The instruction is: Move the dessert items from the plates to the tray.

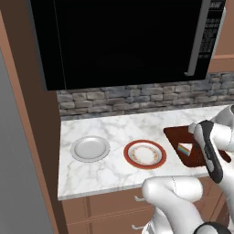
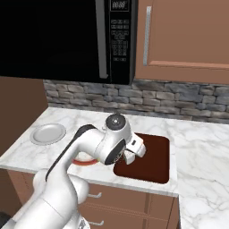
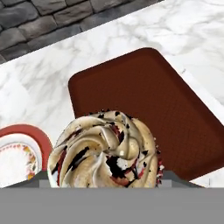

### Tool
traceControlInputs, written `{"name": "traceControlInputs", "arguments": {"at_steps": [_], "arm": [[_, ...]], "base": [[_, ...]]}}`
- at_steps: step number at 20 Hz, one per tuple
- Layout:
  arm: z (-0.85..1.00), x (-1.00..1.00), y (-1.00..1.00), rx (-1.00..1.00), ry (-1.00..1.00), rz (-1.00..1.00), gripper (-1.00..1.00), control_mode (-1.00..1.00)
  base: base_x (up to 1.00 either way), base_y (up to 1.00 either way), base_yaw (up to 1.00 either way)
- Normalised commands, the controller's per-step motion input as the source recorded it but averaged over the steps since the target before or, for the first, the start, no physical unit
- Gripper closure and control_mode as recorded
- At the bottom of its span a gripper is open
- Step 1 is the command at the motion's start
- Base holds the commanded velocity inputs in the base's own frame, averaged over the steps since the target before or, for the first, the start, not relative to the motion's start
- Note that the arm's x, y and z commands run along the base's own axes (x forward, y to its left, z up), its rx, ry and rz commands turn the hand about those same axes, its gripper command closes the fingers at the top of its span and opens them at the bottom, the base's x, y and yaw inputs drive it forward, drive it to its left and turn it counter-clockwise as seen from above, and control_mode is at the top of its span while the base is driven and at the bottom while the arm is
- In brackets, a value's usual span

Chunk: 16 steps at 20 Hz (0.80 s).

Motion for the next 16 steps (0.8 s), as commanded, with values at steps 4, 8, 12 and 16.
{"name": "traceControlInputs", "arguments": {"at_steps": [4, 8, 12, 16], "arm": [[-0.17, 0.91, -1.00, 0.00, 0.00, 0.00, 1.00, -1.00], [-0.33, 0.97, -0.87, 0.00, 0.00, 0.04, 1.00, -1.00], [-0.06, 0.10, -0.05, -0.09, 0.05, 0.02, 1.00, -1.00], [-0.30, 0.23, 0.05, -0.13, 0.29, 0.00, 1.00, -1.00]], "base": [[0.00, 0.00, 0.00], [0.00, 0.00, 0.00], [0.00, 0.00, 0.00], [0.00, 0.00, 0.00]]}}
